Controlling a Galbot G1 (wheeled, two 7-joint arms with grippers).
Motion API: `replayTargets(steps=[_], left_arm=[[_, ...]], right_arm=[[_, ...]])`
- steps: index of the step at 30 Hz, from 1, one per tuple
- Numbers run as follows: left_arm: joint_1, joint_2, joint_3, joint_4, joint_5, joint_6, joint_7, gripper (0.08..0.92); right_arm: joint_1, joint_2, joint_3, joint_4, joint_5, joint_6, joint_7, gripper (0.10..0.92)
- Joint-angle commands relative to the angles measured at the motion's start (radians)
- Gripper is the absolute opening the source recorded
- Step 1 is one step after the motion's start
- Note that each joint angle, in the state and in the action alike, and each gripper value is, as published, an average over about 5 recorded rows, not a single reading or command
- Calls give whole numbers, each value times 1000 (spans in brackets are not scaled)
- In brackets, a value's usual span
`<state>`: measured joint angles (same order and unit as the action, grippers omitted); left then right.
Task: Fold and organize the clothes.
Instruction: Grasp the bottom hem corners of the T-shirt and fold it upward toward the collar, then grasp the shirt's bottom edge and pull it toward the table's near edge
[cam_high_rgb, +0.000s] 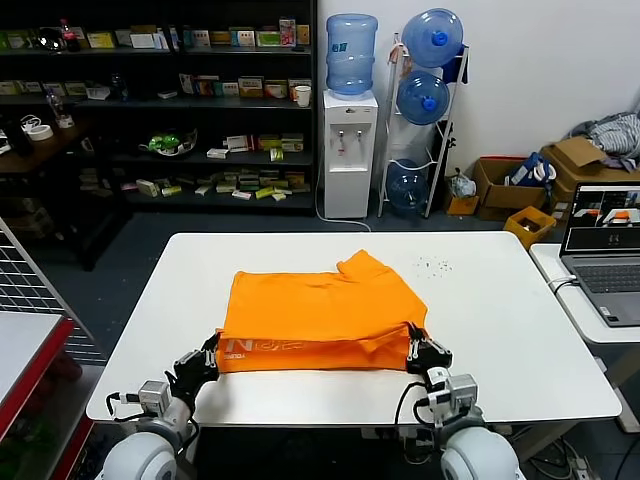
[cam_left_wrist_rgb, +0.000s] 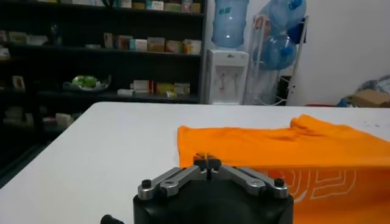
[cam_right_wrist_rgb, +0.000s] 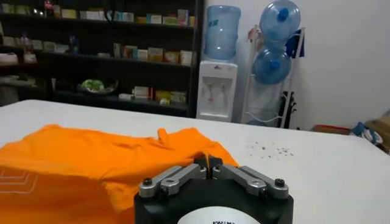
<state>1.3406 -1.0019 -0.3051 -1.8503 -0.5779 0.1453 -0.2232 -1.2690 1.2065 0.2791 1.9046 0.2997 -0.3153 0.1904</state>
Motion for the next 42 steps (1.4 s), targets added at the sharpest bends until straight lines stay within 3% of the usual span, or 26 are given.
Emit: replayTargets(steps=[1, 4, 8, 19, 26, 32, 42], left_arm=[[-91, -3, 41, 84, 0, 2, 4, 91], [-95, -12, 44, 102, 7, 9, 1, 94], [-87, -17, 39, 111, 21, 16, 8, 146], [69, -19, -28, 16, 26, 2, 14, 465], [182, -54, -44, 25, 26, -36, 38, 665], [138, -83, -43, 62, 22, -46, 56, 811], [31, -96, -46, 140, 16, -43, 69, 823]], right_arm=[[117, -9, -35, -73, 47, -25, 4, 126], [132, -5, -46, -96, 53, -28, -10, 152], [133, -4, -49, -120, 42, -30, -57, 252], [8, -34, 27, -83, -28, 68, -157, 581], [-122, -90, 118, -57, 57, 54, -164, 780], [-142, -105, 161, -57, 171, -20, -169, 822], [-67, -74, 148, -121, 253, -88, -133, 823]])
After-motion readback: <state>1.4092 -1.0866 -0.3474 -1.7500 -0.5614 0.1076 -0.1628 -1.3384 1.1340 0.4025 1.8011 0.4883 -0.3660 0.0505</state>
